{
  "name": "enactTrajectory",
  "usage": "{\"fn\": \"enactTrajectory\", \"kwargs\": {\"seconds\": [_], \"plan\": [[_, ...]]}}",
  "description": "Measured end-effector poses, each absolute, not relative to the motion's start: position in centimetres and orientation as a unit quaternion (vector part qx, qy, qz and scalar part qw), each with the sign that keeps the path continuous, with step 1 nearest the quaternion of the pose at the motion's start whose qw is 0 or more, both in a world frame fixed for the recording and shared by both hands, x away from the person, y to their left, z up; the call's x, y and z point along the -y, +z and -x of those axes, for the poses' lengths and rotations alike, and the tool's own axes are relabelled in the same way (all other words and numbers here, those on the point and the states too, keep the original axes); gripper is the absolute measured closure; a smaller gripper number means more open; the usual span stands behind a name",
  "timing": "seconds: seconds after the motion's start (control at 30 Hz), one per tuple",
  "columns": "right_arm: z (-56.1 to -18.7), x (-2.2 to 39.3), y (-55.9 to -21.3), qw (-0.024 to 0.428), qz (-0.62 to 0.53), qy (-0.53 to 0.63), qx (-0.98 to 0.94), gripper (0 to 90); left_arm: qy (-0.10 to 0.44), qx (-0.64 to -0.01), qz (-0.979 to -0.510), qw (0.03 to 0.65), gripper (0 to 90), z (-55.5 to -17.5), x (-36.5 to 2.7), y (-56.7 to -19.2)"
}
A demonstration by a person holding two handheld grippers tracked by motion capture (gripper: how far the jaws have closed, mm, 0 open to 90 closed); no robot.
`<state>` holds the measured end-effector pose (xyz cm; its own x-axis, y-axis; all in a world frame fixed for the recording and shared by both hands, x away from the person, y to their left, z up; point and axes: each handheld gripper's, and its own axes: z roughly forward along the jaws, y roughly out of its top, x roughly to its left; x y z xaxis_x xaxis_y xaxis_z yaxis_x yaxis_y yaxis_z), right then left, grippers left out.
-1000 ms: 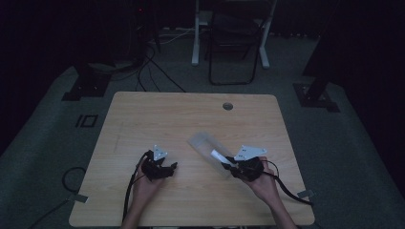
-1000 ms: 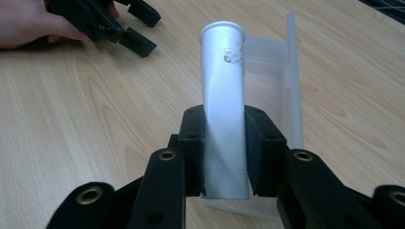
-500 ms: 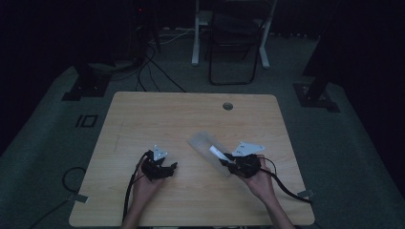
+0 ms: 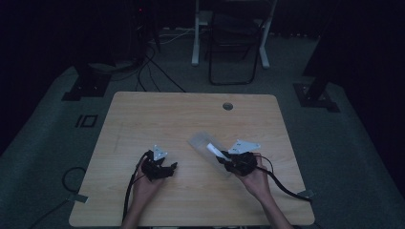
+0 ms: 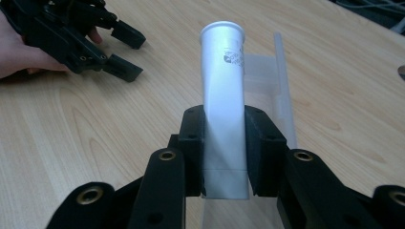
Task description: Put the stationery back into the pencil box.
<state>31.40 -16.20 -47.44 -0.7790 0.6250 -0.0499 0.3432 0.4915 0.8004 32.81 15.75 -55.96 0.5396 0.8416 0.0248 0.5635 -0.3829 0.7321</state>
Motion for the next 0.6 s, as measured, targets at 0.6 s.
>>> {"fn": "enactTrajectory", "kwargs": {"seconds": [0.6], "plan": [[-32.5,15.0,-49.4,0.176,-0.313,0.386,-0.850,71.4,0.201,-0.435,-0.807,0.345,32.1,-32.8,-15.8,-56.0]]}}
